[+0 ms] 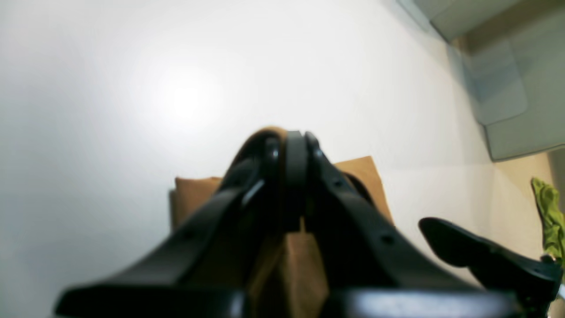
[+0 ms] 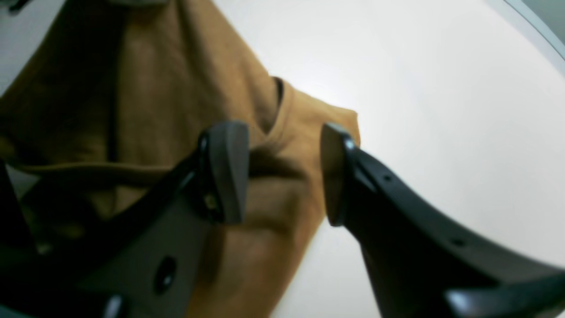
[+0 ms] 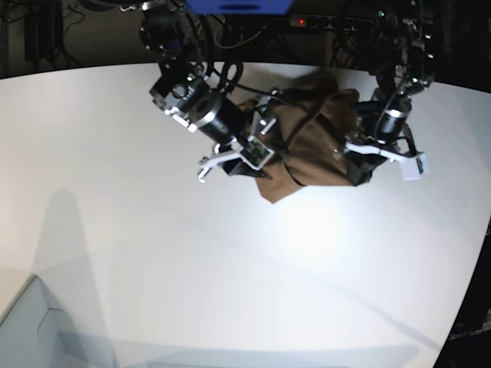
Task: Layout the t-shirt on the table in an organized manner, then fold the t-shirt properly
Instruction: 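Regrasp the shirt bundle with the left gripper and lift it with both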
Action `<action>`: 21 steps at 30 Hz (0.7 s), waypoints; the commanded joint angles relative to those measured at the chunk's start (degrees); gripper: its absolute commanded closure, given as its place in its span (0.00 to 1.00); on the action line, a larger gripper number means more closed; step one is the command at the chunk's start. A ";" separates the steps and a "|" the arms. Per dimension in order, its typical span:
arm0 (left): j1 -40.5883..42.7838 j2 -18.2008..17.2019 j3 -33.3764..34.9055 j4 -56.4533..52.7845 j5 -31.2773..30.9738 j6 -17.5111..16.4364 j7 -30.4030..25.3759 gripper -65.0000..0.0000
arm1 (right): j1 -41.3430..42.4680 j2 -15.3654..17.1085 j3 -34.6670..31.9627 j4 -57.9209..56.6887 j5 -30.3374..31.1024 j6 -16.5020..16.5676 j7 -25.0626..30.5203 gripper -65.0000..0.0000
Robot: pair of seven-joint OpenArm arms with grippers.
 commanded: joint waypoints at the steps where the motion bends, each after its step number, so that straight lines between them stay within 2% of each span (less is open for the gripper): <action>1: 0.05 -0.52 -1.63 0.51 -0.15 -0.08 -1.31 1.00 | 0.48 -0.54 0.31 1.15 0.68 0.26 1.57 0.58; 6: -0.12 -0.34 -2.86 -0.02 -0.07 -0.08 -1.31 1.00 | 0.48 -0.54 0.31 1.15 0.68 0.26 1.57 0.58; 13: -1.35 -0.17 -2.69 -9.25 -0.15 -0.17 -1.31 0.99 | 0.48 -0.54 -0.04 1.06 0.68 0.26 1.57 0.58; 21: -1.27 -0.08 -2.60 -13.91 -0.24 -0.17 -1.31 0.97 | 0.40 -0.72 -0.22 0.09 0.68 0.35 1.57 0.58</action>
